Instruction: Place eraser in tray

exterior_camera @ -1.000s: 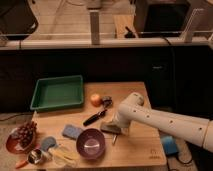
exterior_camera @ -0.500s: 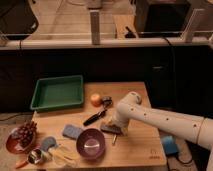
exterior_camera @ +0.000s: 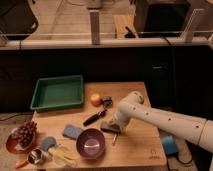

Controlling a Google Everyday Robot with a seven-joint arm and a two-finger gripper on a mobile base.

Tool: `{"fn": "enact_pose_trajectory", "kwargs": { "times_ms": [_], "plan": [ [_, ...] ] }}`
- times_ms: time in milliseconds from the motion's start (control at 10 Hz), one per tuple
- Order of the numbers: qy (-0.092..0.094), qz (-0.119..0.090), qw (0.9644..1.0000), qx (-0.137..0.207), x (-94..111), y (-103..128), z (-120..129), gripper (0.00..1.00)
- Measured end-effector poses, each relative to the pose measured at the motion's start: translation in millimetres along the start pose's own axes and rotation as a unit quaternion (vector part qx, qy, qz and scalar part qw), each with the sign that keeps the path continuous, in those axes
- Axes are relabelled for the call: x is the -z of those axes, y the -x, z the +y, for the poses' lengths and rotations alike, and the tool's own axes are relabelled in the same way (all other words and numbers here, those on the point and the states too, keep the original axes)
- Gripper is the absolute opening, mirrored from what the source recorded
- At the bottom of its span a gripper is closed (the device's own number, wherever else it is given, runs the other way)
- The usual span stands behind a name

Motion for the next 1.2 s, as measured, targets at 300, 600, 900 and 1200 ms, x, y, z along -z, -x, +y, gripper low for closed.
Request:
{"fn": "enact_pose_trajectory", "kwargs": {
  "times_ms": [300,600,900,1200],
  "plan": [
    [-0.009,0.019,0.9998,-0.005,39,-9,-3,0.00],
    [-0.023,0.048,0.9985,-0.006,85,-16,-13,0.00],
    [-0.046,0.068,0.9966,-0.008,106,-25,-17,0.00],
    [-0.078,0.087,0.9931,-0.007,125,-37,-25,0.00]
  ]
}}
